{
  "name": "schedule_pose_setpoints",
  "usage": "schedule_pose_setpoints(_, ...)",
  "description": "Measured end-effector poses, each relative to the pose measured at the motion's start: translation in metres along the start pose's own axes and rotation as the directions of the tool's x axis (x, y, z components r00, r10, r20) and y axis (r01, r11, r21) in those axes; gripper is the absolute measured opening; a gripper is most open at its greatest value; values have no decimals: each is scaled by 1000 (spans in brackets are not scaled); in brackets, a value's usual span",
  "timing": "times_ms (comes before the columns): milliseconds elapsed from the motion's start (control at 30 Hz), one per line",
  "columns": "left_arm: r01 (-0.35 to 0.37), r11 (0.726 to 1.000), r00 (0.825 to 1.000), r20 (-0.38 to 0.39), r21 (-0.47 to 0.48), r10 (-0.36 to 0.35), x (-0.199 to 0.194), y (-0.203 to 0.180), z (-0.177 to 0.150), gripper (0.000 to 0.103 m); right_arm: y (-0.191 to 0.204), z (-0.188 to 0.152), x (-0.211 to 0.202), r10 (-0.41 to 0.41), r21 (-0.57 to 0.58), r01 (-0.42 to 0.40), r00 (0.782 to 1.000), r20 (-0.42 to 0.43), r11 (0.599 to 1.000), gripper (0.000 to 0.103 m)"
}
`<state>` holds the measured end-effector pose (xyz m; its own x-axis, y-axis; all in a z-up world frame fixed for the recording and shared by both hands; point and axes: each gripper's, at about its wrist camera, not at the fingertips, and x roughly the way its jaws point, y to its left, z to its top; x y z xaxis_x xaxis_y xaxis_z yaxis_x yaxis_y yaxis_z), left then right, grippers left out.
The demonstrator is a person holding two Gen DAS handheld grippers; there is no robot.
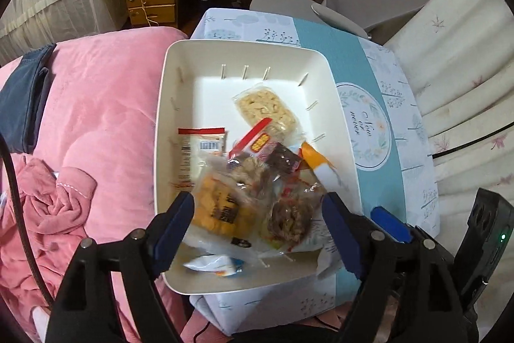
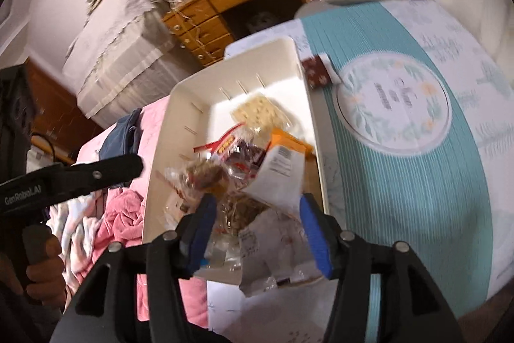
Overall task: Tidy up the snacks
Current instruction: 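Lower both snacks into the tray and open both grippers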
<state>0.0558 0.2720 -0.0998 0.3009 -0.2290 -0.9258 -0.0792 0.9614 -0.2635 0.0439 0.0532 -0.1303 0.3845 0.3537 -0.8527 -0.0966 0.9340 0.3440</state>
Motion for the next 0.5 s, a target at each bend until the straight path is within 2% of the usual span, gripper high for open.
schedule_pose_setpoints(133,14,1000,999,-31,-4,-15,-1,5,8,81,-1,-6,-8,-38,20,38,999,18,999,61)
schedule_pose_setpoints(300,10,999,999,-48,53,-7,-6,-3,27,81,-3,-4,-22,-83,28,82,996,30,996,61)
schedule_pose_setpoints(500,48,990,998,-53,129,-42,-18,-24,57,81,-14,-3,-37,-143,24,142,989,42,990,62)
